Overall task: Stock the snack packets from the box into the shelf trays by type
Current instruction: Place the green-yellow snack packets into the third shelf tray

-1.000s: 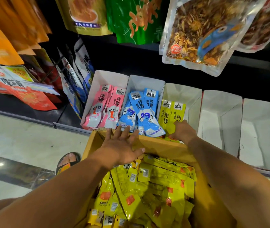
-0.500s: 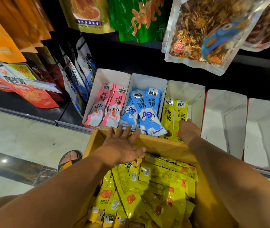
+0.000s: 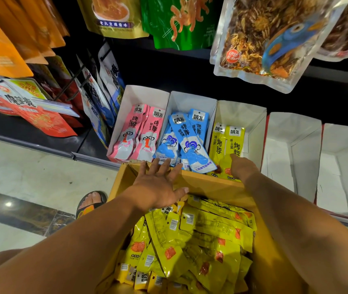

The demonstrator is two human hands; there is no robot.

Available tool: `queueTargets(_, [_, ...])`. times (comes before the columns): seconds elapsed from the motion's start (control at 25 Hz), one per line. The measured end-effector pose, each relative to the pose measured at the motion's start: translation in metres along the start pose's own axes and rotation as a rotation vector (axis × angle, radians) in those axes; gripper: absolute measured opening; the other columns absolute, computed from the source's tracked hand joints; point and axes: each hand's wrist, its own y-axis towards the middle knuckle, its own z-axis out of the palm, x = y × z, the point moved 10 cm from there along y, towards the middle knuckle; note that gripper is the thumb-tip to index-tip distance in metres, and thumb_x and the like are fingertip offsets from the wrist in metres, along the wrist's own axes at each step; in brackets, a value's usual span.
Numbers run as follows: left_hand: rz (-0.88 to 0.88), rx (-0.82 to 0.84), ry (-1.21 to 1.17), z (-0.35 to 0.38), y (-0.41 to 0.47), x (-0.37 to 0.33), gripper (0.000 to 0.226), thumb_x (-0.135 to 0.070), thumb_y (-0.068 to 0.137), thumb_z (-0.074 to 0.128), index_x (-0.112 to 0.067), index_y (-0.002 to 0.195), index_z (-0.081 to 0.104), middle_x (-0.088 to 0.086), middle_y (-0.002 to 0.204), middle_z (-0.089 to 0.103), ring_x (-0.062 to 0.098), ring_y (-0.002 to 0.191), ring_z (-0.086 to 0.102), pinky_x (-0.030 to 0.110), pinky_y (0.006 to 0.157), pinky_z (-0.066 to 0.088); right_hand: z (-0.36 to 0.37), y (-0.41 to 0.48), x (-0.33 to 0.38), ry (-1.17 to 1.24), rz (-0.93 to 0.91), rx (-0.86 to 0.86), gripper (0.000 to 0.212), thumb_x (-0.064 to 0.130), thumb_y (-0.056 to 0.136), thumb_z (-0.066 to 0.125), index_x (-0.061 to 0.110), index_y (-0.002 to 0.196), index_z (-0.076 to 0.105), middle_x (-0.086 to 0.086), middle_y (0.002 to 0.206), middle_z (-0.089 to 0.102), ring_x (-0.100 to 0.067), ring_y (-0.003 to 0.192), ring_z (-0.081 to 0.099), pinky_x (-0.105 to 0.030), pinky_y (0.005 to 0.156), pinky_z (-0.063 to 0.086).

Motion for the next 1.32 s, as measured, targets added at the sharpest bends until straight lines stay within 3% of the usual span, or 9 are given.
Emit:
queueTargets(0.24, [0.007,0.008,0.000,-0.001,0.000,0.000,0.079,-0.079,0.095,0.013,-0.044,0.155,-0.025,-0.004,0.166,-0.029,0.029,0.152,-0.028,0.061,0.122,-0.013,-0.004,0.001,-0.004,-0.020,-0.016,-0.004,0.069,0.031,0.092,0.069,0.019,0.150,0.032,-0.016,0.132,0.061,-0.037,0.116,0.061,-0.045,0.091,0.053])
queueTargets(0.48, [0.046,-0.040,0.004,-0.003,-0.004,0.004,0.075,-0.074,0.099,0.017,-0.043,0.158,-0.019,-0.005,0.168,-0.024,0.027,0.154,-0.024,0.058,0.124,-0.012,-0.026,-0.020,-0.004,0.001,-0.114,0.047,0.076,0.031,0.093,0.068,0.025,0.156,0.026,-0.017,0.156,0.033,-0.038,0.133,0.047,-0.043,0.103,0.047])
queueTargets(0.68, [0.078,-0.137,0.002,-0.001,-0.019,0.008,0.073,-0.071,0.101,0.020,-0.045,0.158,-0.016,-0.007,0.168,-0.023,0.025,0.155,-0.023,0.057,0.125,-0.009,-0.082,-0.071,0.010,-0.166,-0.226,-0.129,0.065,0.039,0.097,0.055,0.032,0.156,0.027,-0.011,0.164,0.019,-0.037,0.146,0.027,-0.049,0.112,0.039])
queueTargets(0.8, [0.087,-0.182,-0.004,0.002,-0.032,0.016,0.073,-0.072,0.100,0.021,-0.046,0.158,-0.013,-0.007,0.170,-0.019,0.027,0.156,-0.018,0.059,0.124,-0.006,-0.103,-0.106,0.021,-0.079,-0.258,-0.210,0.058,0.042,0.101,0.050,0.029,0.154,0.032,-0.010,0.163,0.023,-0.035,0.145,0.028,-0.047,0.112,0.037])
queueTargets(0.88, [0.087,-0.217,0.011,0.005,-0.045,0.026,0.074,-0.072,0.100,0.023,-0.045,0.159,-0.012,-0.006,0.171,-0.015,0.028,0.157,-0.014,0.060,0.125,-0.005,-0.110,-0.136,0.036,0.075,-0.323,-0.297,0.050,0.039,0.101,0.050,0.025,0.149,0.043,-0.008,0.155,0.037,-0.032,0.136,0.042,-0.044,0.108,0.043])
queueTargets(0.96, [0.073,-0.230,0.028,0.012,-0.058,0.039,0.076,-0.072,0.099,0.024,-0.043,0.160,-0.011,-0.004,0.171,-0.015,0.028,0.157,-0.014,0.060,0.125,-0.005,-0.111,-0.170,0.055,0.234,-0.413,-0.365,0.036,0.038,0.101,0.050,0.027,0.135,0.056,-0.001,0.137,0.051,-0.020,0.114,0.057,-0.039,0.094,0.051])
queueTargets(1.08, [0.050,-0.209,0.042,0.025,-0.075,0.059,0.076,-0.071,0.099,0.027,-0.042,0.160,-0.008,-0.001,0.171,-0.013,0.028,0.157,-0.014,0.059,0.125,-0.001,-0.091,-0.211,0.084,0.305,-0.513,-0.350,0.017,0.039,0.100,0.045,0.034,0.108,0.060,0.011,0.107,0.059,-0.007,0.086,0.058,-0.034,0.074,0.051])
queueTargets(1.2, [0.032,-0.156,0.064,0.040,-0.085,0.071,0.077,-0.069,0.100,0.033,-0.041,0.161,-0.004,-0.001,0.172,-0.010,0.026,0.158,-0.011,0.056,0.124,0.002,-0.036,-0.226,0.096,0.255,-0.484,-0.232,0.015,0.037,0.097,0.048,0.029,0.092,0.059,0.009,0.084,0.065,-0.014,0.074,0.060,-0.035,0.064,0.050])
queueTargets(1.32, [0.035,-0.146,0.098,0.045,-0.089,0.079,0.078,-0.067,0.100,0.036,-0.039,0.162,-0.002,-0.002,0.172,-0.009,0.024,0.158,-0.010,0.056,0.126,0.007,0.053,-0.230,0.105,0.165,-0.400,0.034,0.016,0.033,0.093,0.051,0.027,0.092,0.065,0.003,0.087,0.073,-0.021,0.083,0.068,-0.031,0.067,0.049])
